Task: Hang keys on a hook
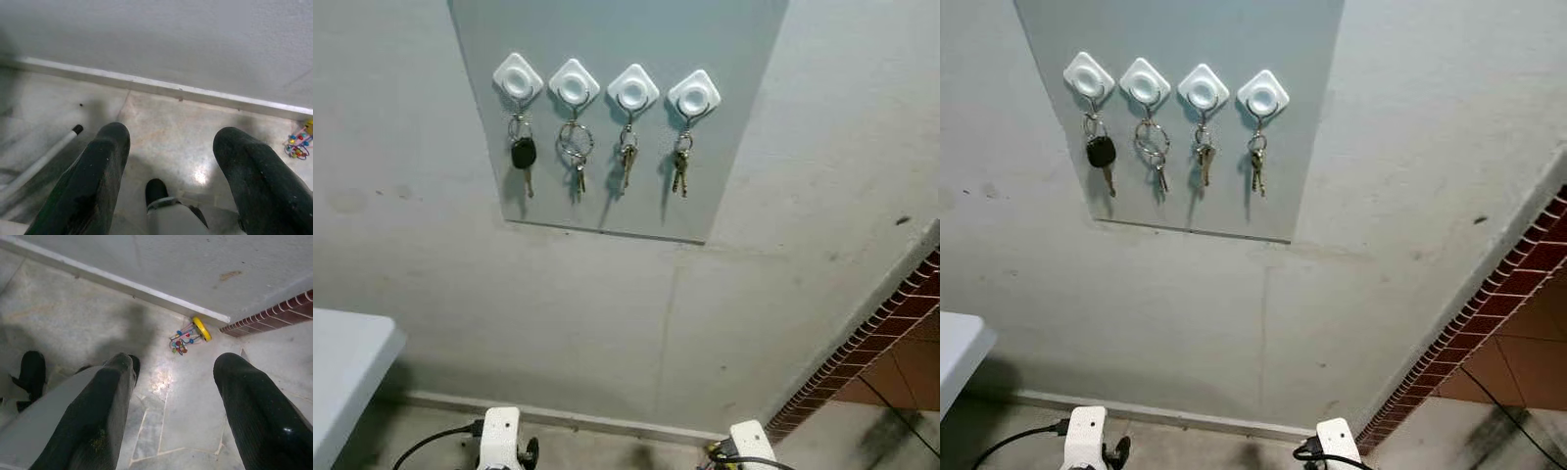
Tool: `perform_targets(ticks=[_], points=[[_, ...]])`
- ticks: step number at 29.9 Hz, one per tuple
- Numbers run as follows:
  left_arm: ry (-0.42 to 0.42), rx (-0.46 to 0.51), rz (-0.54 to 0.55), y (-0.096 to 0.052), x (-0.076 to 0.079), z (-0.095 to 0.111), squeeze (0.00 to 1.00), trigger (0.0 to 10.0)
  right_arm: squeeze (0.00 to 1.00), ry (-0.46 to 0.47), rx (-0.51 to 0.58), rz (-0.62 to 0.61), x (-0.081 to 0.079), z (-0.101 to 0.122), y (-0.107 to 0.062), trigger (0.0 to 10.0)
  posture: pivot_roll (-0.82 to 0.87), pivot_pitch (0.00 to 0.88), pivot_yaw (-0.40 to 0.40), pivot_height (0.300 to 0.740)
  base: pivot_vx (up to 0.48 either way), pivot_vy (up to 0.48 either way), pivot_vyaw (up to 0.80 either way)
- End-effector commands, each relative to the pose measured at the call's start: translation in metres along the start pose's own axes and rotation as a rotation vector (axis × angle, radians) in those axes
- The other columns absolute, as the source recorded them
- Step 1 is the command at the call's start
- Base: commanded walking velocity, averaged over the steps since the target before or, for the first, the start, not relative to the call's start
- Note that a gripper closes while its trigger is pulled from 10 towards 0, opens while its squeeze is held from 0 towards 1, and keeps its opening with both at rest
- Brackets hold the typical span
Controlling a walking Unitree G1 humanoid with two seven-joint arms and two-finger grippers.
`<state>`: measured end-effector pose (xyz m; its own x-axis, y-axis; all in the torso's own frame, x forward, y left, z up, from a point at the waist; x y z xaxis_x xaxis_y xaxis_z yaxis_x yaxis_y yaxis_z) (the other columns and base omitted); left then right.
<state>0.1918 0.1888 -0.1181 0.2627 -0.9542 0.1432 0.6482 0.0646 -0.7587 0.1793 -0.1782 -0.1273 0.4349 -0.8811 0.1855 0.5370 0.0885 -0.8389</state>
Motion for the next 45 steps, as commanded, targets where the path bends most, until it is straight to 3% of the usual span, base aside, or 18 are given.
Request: perform_targets(ticks=[1,11,40,45], points=[[-0.002,-0.001,-0.020,0.0003,0.0056,-0.0009,0.00,10.0,0.00,0.007,0.000,-0.021,0.0074,-0.0003,-0.0007,10.0,-0.10,0.000,-0.018,0.728,0.000,-0.480,0.00],[-0.002,0.000,-0.019,0.0002,0.0050,-0.0007,0.00,10.0,0.00,0.012,0.002,-0.022,0.0075,-0.0004,-0.0008,10.0,-0.10,0.000,-0.018,0.728,0.000,-0.480,0.00],[-0.053,0.008,-0.012,0.0005,0.0034,0.0013,0.00,10.0,0.00,0.036,-0.019,-0.026,0.0068,-0.0035,-0.0008,10.0,-0.10,0.000,-0.015,0.728,0.000,0.000,0.00],[-0.063,0.002,-0.011,0.0006,0.0037,0.0006,0.00,10.0,0.00,0.042,-0.022,-0.026,0.0066,-0.0035,-0.0006,10.0,-0.10,0.000,-0.015,0.728,0.000,0.442,0.00]])
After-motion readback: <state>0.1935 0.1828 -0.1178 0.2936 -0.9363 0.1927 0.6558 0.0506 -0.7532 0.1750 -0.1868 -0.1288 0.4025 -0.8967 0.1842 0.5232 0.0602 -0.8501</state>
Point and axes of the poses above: a point about 5 cm out from each wrist's last joint towards the gripper, its own y axis pointing out of the wrist towards the gripper, its own z axis along the axis of the wrist's last joint, x = y × z, the point moved 4 cm from there along y, pointing out of the wrist towards the gripper, and after that the axes turned 15 degrees about -y, right-handed, at the moved point
